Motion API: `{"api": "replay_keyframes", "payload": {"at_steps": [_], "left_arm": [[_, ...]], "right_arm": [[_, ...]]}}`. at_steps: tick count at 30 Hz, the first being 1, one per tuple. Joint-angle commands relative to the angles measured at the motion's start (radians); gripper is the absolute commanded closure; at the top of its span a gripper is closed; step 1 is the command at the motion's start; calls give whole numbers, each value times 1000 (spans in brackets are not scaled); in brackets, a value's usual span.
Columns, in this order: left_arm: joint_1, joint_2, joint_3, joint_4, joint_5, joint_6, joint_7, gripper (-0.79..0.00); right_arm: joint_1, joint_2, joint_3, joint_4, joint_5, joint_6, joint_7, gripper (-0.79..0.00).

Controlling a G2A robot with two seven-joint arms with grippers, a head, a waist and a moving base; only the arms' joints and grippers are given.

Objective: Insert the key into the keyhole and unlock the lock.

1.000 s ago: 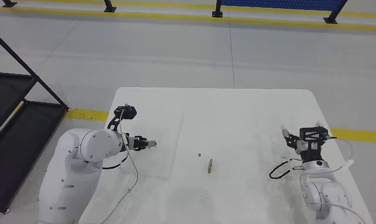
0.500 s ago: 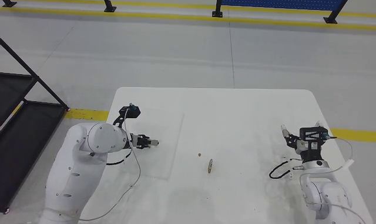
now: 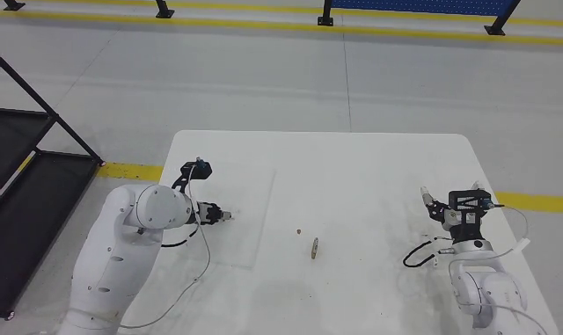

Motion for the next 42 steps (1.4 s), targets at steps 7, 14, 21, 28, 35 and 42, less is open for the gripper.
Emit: {"api": "replay_keyframes", "payload": {"at_steps": [7, 14, 21, 28, 35, 42], "left_arm": [[-2, 5, 8, 9, -10, 3, 11, -323], [-3, 9, 15, 19, -10, 9, 24, -274], [-1, 14, 20, 20, -15, 11, 21, -194], [-3, 19, 24, 23, -20, 13, 19, -135], [-4, 24, 25, 25, -25, 13, 20, 0], [5, 32, 18, -24, -1, 4, 18, 0]], "right_arm": [[0, 0, 0, 0, 0, 0, 0, -785], [0, 0, 0, 0, 0, 0, 0, -785], [0, 0, 0, 0, 0, 0, 0, -785], [0, 0, 0, 0, 0, 0, 0, -785], [0, 0, 0, 0, 0, 0, 0, -785], [0, 0, 0, 0, 0, 0, 0, -785]]}}
